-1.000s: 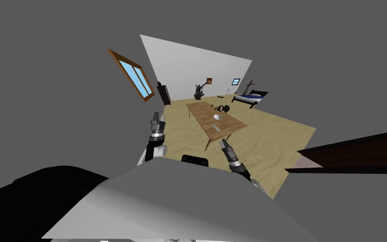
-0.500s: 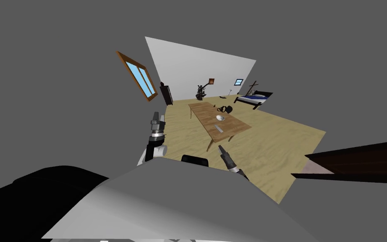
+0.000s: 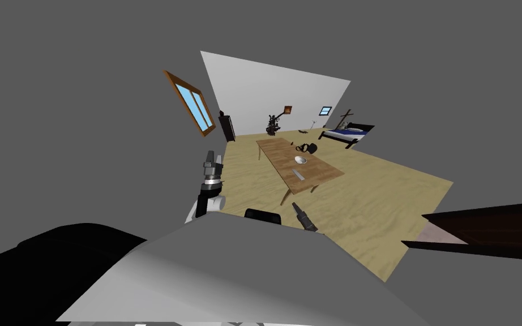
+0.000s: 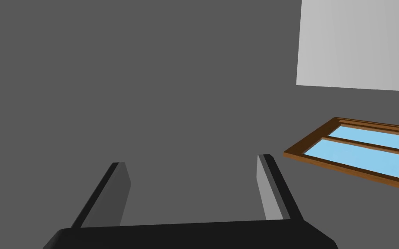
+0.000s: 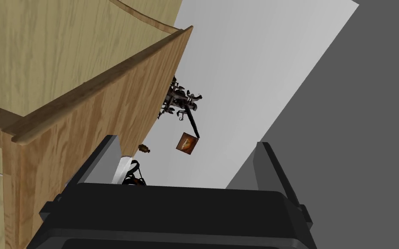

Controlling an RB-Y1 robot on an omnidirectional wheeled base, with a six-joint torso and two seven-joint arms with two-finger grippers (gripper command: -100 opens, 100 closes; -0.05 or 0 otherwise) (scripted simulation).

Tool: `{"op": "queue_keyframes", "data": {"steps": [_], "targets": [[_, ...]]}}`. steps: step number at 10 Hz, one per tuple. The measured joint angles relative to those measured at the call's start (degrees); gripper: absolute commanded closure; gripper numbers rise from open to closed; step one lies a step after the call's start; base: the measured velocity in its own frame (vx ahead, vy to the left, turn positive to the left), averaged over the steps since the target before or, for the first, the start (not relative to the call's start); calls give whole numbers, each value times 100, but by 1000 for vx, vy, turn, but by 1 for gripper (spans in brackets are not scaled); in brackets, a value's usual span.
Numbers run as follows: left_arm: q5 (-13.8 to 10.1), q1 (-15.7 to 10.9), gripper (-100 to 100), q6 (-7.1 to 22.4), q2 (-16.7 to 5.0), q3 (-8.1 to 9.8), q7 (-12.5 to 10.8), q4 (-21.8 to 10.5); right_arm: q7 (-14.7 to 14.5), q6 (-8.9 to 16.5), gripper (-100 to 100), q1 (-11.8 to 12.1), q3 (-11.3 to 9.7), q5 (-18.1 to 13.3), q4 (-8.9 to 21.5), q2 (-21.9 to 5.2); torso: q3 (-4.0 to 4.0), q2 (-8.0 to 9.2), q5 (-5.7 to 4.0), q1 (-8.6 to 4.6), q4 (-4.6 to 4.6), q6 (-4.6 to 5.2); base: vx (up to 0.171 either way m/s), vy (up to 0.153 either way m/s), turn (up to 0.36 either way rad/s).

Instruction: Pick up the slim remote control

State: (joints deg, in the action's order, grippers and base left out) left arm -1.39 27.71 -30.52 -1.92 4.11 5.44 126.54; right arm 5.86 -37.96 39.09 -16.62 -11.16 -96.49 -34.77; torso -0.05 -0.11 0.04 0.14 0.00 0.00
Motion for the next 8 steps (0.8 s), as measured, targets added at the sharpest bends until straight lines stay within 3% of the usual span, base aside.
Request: {"op": "queue_keyframes", "data": {"steps": [3, 5, 8], "targets": [[0, 0, 0, 0, 0, 0, 0, 0, -100, -162, -100, -77, -205, -97, 615, -139, -3, -6, 0, -1, -1, -1, 45, 46, 63], [0, 1, 0, 0, 0, 1, 0, 0, -140, -80, -100, -4, -296, -149, 722, -229, -2, -1, -1, -10, -1, 2, 50, 29, 45], [0, 1, 0, 0, 0, 1, 0, 0, -254, -143, -100, -40, -508, -251, 1151, -380, -5, -6, 0, -8, -2, 3, 64, 41, 61]]}}
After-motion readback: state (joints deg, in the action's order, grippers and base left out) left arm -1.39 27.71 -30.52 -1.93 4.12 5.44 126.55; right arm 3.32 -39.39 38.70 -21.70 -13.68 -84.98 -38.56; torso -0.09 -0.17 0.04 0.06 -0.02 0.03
